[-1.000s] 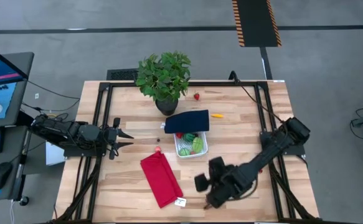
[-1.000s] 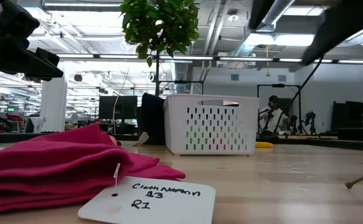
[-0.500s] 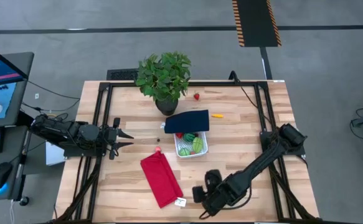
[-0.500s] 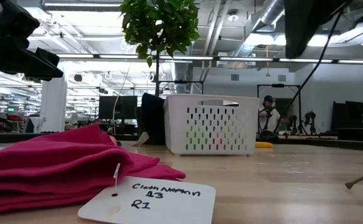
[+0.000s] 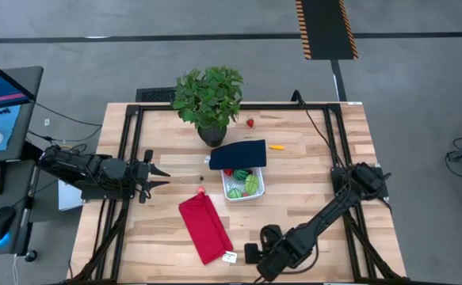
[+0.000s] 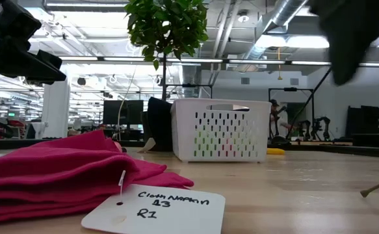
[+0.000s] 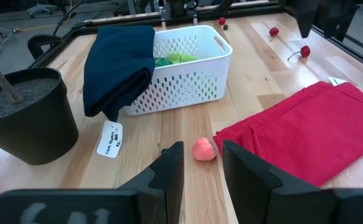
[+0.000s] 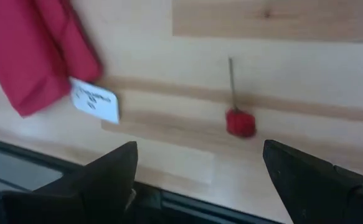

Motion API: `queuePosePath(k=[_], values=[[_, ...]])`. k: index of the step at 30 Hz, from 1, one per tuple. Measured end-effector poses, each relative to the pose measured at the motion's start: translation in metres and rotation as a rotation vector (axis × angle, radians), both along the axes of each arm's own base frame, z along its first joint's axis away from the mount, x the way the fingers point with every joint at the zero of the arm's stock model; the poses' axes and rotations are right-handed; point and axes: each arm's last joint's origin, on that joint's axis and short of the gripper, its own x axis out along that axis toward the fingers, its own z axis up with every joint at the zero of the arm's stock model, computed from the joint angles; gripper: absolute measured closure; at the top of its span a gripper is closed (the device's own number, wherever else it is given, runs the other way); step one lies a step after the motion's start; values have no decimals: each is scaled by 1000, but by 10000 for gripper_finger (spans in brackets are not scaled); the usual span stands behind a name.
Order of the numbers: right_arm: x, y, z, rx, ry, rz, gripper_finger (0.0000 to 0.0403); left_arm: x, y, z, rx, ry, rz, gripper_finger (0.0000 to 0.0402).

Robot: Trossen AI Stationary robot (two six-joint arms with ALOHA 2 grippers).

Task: Pick and placing Produce into tupperware
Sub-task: Put the cherry into the bin

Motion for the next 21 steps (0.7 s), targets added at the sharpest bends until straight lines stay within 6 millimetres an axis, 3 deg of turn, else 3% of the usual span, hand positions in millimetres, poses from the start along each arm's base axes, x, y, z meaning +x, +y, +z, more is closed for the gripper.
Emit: queuePosePath(k=[5, 16, 21], values=[[-9, 5, -1, -1, 39, -52, 33, 0, 0, 0, 0, 0, 0, 301], [-8, 3, -1, -15, 24, -56, 33, 0, 0, 0, 0, 0, 0, 301], [1, -3, -19, 6, 107, -62, 33, 0, 0, 0, 0, 0, 1, 301]])
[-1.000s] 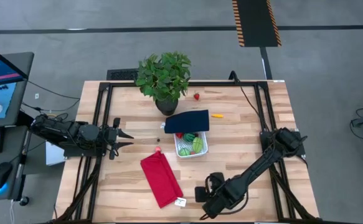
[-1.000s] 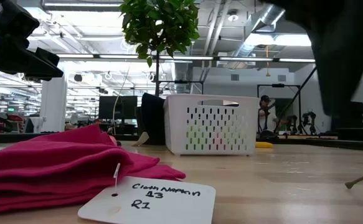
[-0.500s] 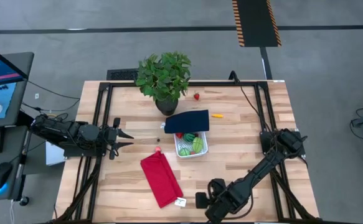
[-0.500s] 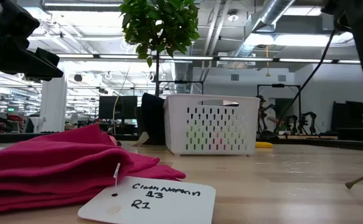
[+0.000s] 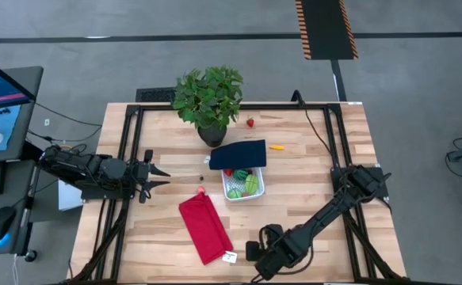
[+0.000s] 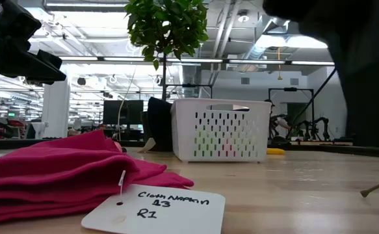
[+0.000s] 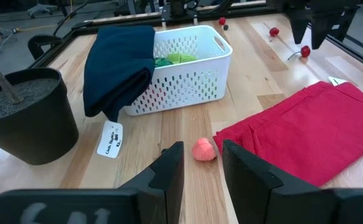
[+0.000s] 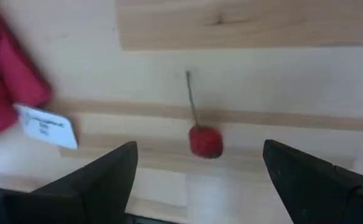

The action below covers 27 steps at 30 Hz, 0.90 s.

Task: Pick and placing Produce into tupperware
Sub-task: Put the cherry into the bin

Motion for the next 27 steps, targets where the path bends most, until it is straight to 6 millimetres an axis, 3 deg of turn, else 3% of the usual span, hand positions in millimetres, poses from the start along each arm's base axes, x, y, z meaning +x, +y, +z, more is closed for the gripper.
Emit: queuePosePath(k=[4, 19, 27], values=[[4, -5, -11, 23, 76, -29, 33, 0, 0, 0, 0, 0, 1, 301], [5, -5, -8, 45, 80, -49, 35, 0, 0, 0, 0, 0, 0, 301], [6, -4, -8, 54, 64, -28, 72, 0, 0, 0, 0, -1, 0, 301]])
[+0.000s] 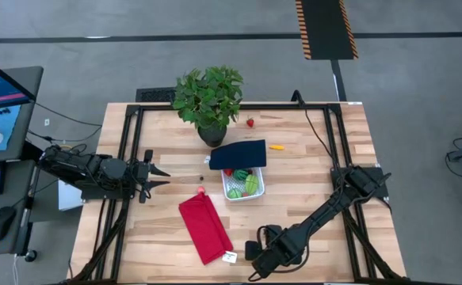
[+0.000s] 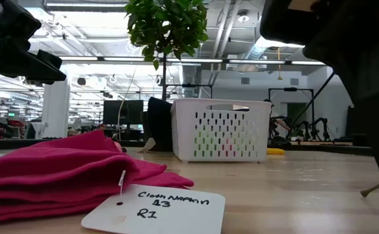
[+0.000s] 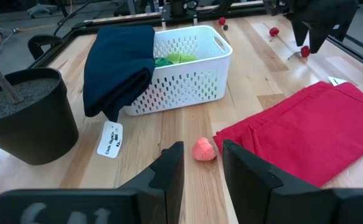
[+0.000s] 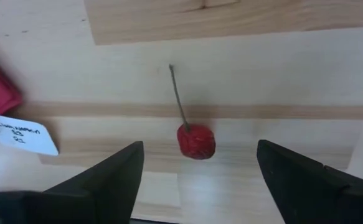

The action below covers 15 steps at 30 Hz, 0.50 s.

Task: Pick and placing Produce into tupperware
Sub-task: Put the cherry into the bin

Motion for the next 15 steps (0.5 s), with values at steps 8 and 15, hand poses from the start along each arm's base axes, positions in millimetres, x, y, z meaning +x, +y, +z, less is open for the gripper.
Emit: queuePosePath(k=[8, 15], values=[[1, -1, 0, 20, 19, -21, 100, 0, 0, 0, 0, 0, 0, 301], [2, -1, -4, 21, 30, -31, 101, 0, 0, 0, 0, 0, 0, 301]])
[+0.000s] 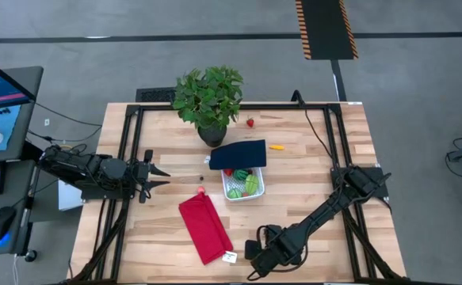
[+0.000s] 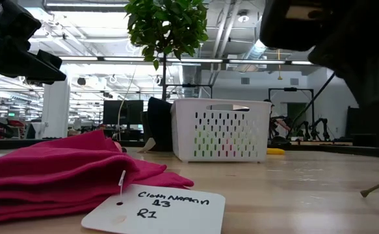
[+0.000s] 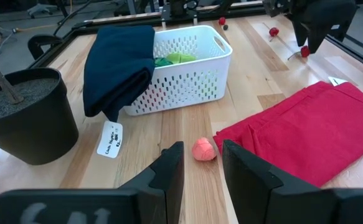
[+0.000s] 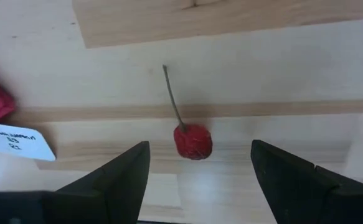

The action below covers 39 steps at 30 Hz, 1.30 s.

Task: Pick and placing Produce into tupperware
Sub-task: Put the cherry into the bin

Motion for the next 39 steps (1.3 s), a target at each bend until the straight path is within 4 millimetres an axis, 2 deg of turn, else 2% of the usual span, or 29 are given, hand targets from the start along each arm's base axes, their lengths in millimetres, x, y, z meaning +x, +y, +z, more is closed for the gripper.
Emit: queuePosePath(k=[5, 15, 21, 32, 39], values=[[5, -2, -11, 49, 64, 0, 102, 0, 0, 0, 0, 0, 0, 301], [7, -5, -12, 45, 63, 16, 110, 0, 0, 0, 0, 0, 0, 301], [7, -6, -13, 40, 63, 15, 154, 0, 0, 0, 0, 0, 0, 301], [10, -9, -14, 31, 51, 2, 265, 0, 0, 0, 0, 0, 0, 301], [14, -13, -14, 26, 43, -4, 286, 0, 0, 0, 0, 0, 1, 301]])
